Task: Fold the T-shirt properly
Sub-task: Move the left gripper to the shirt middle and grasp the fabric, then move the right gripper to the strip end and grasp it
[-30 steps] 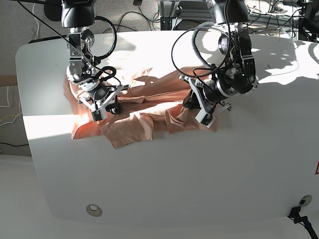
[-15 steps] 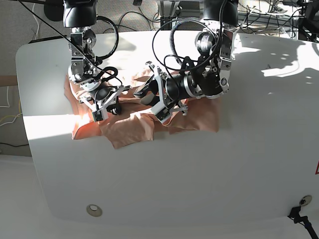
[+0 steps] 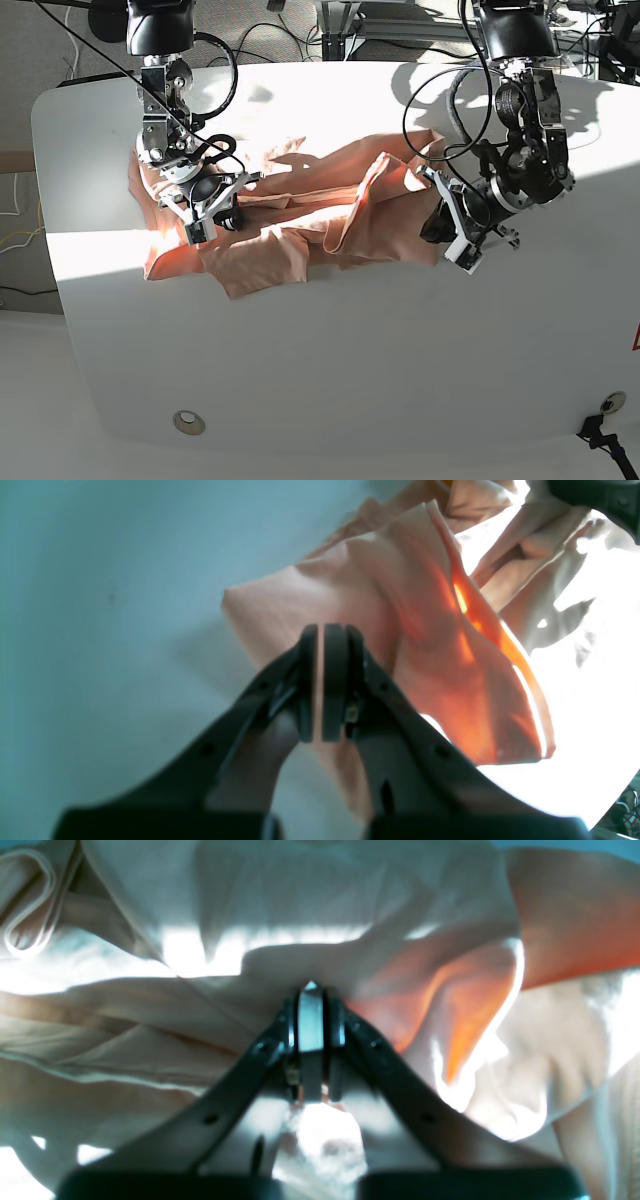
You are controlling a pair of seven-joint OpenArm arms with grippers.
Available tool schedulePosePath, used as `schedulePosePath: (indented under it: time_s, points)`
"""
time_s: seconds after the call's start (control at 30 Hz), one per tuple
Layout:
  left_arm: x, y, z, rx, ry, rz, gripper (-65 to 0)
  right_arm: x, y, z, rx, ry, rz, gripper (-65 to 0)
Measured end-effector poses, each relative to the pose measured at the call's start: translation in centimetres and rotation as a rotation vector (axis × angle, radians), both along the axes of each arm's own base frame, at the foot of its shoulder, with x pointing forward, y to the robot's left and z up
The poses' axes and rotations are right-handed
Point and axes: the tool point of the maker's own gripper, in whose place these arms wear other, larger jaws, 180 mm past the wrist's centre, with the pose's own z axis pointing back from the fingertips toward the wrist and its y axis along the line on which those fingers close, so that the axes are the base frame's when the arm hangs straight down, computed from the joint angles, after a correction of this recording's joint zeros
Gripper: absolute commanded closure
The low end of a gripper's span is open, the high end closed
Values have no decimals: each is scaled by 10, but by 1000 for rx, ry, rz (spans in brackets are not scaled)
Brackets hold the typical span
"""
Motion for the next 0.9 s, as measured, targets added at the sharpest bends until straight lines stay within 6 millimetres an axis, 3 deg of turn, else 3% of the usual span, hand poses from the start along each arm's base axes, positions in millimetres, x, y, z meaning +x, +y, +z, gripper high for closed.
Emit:
schedulePosePath:
  time_s: [0.1,0.37,0.53,0.6,0.73,0.9]
  points:
    - [-11,5,-16,49,43,10,0,0,0,0,1,0,0,0]
    - [-28,-16,-49,9,159,-5,0,0,0,0,1,1,-1,0]
    - [-45,-94,-43,-31,149,-238,0,-1,1,-1,3,1,-1,0]
    - [-48,-109,-39,-22,134,-294,0,0,1,0,3,-1,-2,0]
    - [-23,-100,-7,-13,21,-267,0,0,1,0,3,0,-2,0]
    - [17,-21,13,-3,-47,-7,0,2,0,1,2,-4,-3,0]
